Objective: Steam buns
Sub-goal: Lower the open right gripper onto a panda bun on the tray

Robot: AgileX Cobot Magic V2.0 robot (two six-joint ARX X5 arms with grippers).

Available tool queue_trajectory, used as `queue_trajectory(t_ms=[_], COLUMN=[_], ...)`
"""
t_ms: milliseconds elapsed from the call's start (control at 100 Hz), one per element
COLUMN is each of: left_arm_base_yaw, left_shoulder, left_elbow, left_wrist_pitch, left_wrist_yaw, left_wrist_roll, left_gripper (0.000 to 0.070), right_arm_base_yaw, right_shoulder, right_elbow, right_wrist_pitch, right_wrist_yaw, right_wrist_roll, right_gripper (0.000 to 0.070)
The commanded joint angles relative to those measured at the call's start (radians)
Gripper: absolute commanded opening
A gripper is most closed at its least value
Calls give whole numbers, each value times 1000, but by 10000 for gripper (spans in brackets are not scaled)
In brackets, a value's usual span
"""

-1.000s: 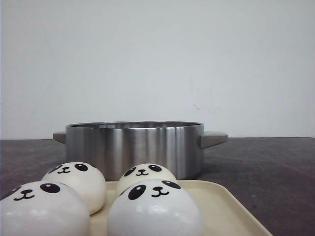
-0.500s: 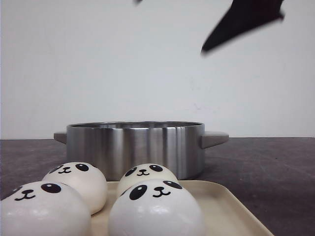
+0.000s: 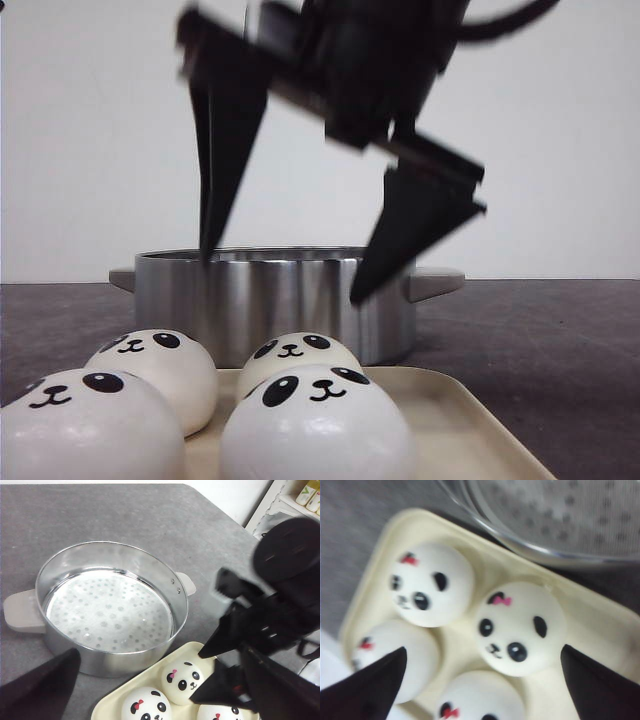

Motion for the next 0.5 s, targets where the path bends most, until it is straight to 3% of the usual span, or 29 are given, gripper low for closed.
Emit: queue_trajectory(t_ms=[0,200,490], left_arm_base_yaw=[-6,-6,-6], left_shoulder=[4,4,4], left_elbow=[23,23,23], left_wrist_pitch=[8,0,-34], left_wrist_yaw=[-3,-3,-6], left_wrist_roll=[6,6,6], left_gripper=[631,631,631], right_arm_base_yaw=[6,-19,-54], right_shoulder=[44,117,135], right_elbow=[18,18,18], right_wrist_pitch=[-1,15,43], right_wrist_yaw=[5,58,50], right_wrist_roll=[24,25,26], right_gripper=[591,564,516])
